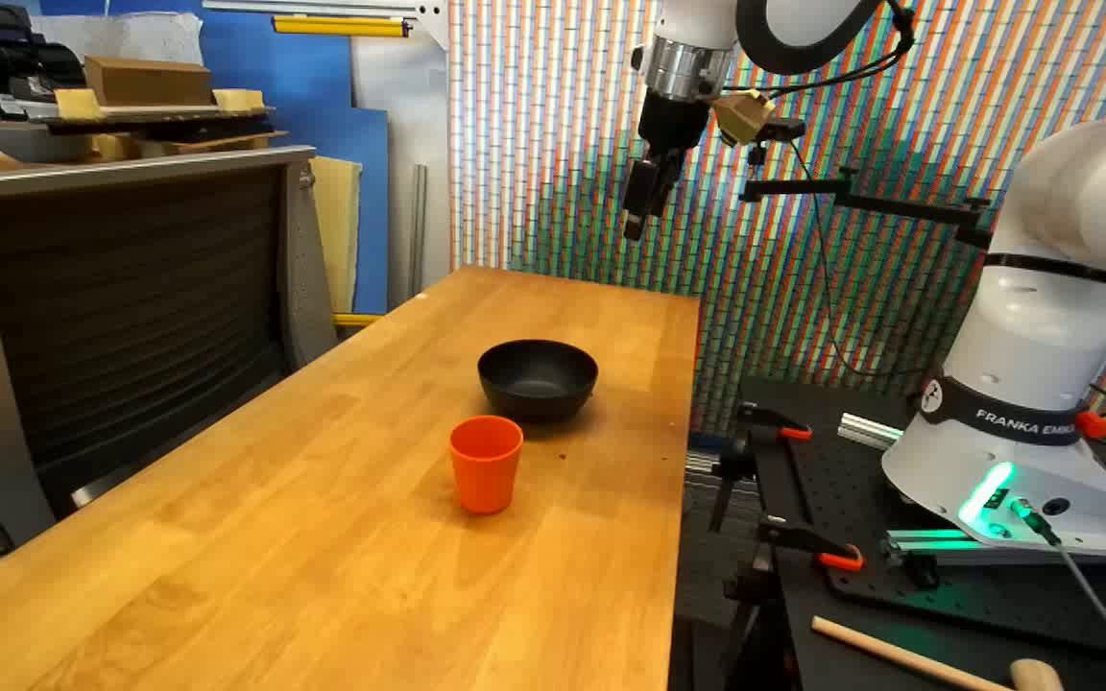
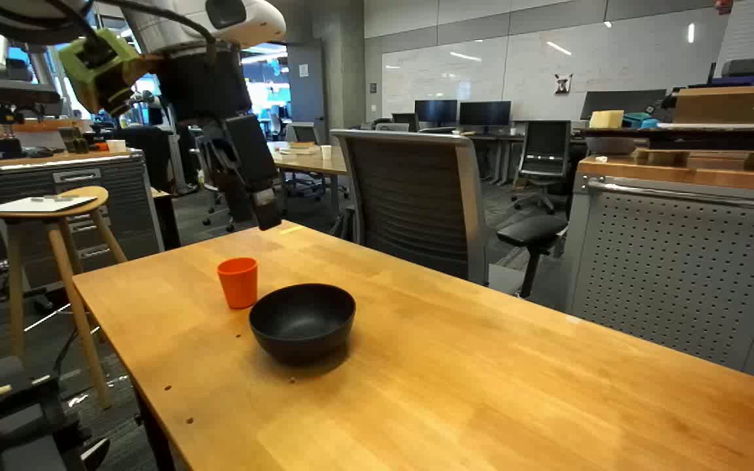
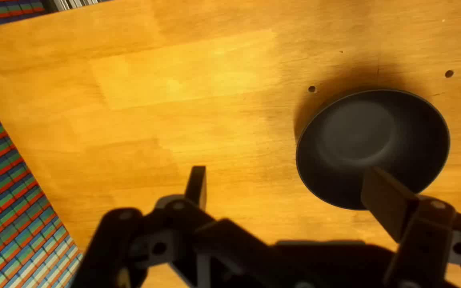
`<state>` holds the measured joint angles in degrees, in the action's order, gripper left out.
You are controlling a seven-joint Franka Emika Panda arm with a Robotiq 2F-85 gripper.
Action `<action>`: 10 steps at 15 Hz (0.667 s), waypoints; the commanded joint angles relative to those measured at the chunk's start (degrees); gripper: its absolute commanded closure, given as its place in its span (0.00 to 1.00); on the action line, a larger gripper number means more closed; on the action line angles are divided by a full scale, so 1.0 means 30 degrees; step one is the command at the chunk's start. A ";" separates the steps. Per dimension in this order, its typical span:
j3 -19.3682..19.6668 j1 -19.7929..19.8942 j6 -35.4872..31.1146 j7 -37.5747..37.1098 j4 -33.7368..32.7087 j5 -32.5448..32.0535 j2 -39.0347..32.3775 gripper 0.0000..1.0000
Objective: Put the orange cup in the black bowl
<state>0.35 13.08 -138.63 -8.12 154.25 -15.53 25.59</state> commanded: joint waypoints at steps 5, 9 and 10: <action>0.0158 -0.0159 0.0072 -0.0045 -0.0085 -0.0078 0.0043 0.00; -0.0739 -0.2291 -0.0838 -0.0872 -0.0937 0.2382 -0.2179 0.00; -0.1006 -0.3278 -0.1119 -0.0888 -0.1287 0.3657 -0.2962 0.00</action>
<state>-0.82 9.37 -139.58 -8.54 153.87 -11.40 23.17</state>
